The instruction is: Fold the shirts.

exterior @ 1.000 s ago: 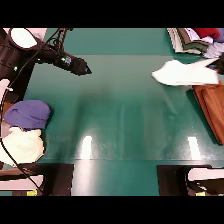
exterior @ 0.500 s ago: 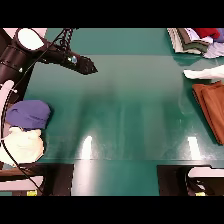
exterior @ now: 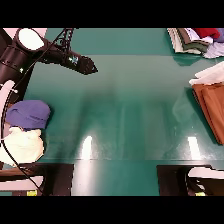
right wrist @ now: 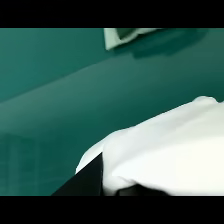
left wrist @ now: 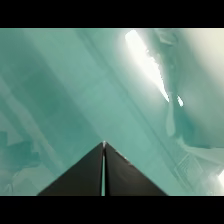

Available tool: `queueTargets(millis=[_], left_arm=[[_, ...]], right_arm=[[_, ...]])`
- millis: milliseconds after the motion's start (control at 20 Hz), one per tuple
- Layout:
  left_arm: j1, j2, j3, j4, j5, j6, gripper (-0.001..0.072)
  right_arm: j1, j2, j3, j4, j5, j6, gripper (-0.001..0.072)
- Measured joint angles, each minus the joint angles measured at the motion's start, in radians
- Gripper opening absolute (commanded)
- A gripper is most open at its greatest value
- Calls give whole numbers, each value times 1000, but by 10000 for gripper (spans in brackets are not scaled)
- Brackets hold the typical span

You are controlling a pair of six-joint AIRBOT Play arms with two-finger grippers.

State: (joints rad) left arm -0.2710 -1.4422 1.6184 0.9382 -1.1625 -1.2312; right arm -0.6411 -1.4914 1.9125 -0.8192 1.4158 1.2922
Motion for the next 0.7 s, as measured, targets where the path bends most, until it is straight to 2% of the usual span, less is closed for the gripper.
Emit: queueTargets(millis=[350,500,550,650,700], left_arm=[[0,0,0,0,-26,2,23],[0,0,0,1,-28,5,23],[0,0,0,1,-29,6,23],[0,0,0,1,-31,7,23],[0,0,0,1,-32,8,23]], right_arm=[[-172,165,-261,-77,42,6,15],[-259,232,-391,-155,50,6,29],[-286,253,-435,-183,51,6,131],[-332,283,-514,-225,51,7,407],[-351,293,-547,-240,51,7,479]])
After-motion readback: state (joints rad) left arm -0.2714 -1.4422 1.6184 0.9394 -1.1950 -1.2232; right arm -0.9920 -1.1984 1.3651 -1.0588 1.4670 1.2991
